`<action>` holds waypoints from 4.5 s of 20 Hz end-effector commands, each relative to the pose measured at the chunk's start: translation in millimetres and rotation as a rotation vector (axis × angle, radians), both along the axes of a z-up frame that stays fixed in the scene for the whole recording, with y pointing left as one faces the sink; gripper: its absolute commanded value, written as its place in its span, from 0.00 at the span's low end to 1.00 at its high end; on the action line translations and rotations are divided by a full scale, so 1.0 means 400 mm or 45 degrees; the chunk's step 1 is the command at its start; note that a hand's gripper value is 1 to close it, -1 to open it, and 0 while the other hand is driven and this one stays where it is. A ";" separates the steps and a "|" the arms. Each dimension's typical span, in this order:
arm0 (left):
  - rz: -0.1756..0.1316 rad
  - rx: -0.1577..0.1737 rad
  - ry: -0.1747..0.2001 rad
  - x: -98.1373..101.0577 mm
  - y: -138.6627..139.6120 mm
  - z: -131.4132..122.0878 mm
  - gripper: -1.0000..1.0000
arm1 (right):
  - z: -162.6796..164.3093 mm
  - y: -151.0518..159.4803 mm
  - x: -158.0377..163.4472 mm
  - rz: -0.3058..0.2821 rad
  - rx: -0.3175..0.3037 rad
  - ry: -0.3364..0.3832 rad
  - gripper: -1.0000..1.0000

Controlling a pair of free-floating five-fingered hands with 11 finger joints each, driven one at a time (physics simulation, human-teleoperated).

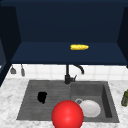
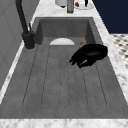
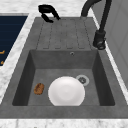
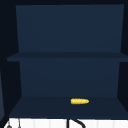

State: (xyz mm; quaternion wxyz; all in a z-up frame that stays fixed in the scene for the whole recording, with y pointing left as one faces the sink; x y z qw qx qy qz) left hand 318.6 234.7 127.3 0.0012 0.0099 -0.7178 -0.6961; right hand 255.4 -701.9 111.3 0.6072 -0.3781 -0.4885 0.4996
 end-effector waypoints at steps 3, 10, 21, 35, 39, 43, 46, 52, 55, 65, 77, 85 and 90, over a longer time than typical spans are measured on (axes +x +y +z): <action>0.000 0.000 0.000 0.000 0.000 0.000 0.50 | -0.009 -0.025 0.004 0.002 0.027 0.167 0.00; 0.000 0.000 0.000 0.000 0.000 0.000 0.50 | 0.062 -0.045 0.000 -0.073 0.000 0.279 0.00; 0.000 0.000 0.000 0.000 0.000 0.000 0.50 | 0.094 -0.009 0.033 -0.230 -0.221 0.446 0.00; 0.000 0.000 0.000 0.000 0.000 0.000 0.50 | 0.021 0.113 0.075 -0.335 -0.465 0.563 0.00; 0.000 0.000 0.000 0.000 0.000 0.000 0.50 | -0.012 0.107 0.111 -0.311 -0.441 0.657 0.00; 0.000 0.000 0.000 0.000 0.000 0.000 0.50 | -0.013 0.062 0.143 -0.282 -0.408 0.638 0.00; 0.000 0.000 0.000 0.000 0.000 0.000 0.50 | 0.008 0.035 0.121 -0.253 -0.363 0.581 0.00; 0.000 0.000 0.000 0.000 0.000 0.000 0.50 | 0.016 0.025 0.095 -0.198 -0.306 0.573 0.00; 0.000 0.000 0.000 0.000 0.000 0.000 0.50 | 0.003 0.035 0.072 -0.214 -0.340 0.562 0.00; 0.000 0.000 0.000 0.000 0.000 0.000 0.50 | -0.007 0.061 0.090 -0.239 -0.409 0.621 1.00; 0.000 0.000 0.000 0.000 0.000 0.000 0.50 | -0.001 0.049 0.044 -0.321 -0.397 0.226 1.00; 0.000 0.000 0.000 0.000 0.000 0.000 0.50 | 0.079 0.084 0.037 -0.355 -0.319 0.200 1.00; 0.000 0.000 0.000 0.000 0.000 0.000 0.50 | 0.141 0.157 0.030 -0.383 -0.359 0.205 1.00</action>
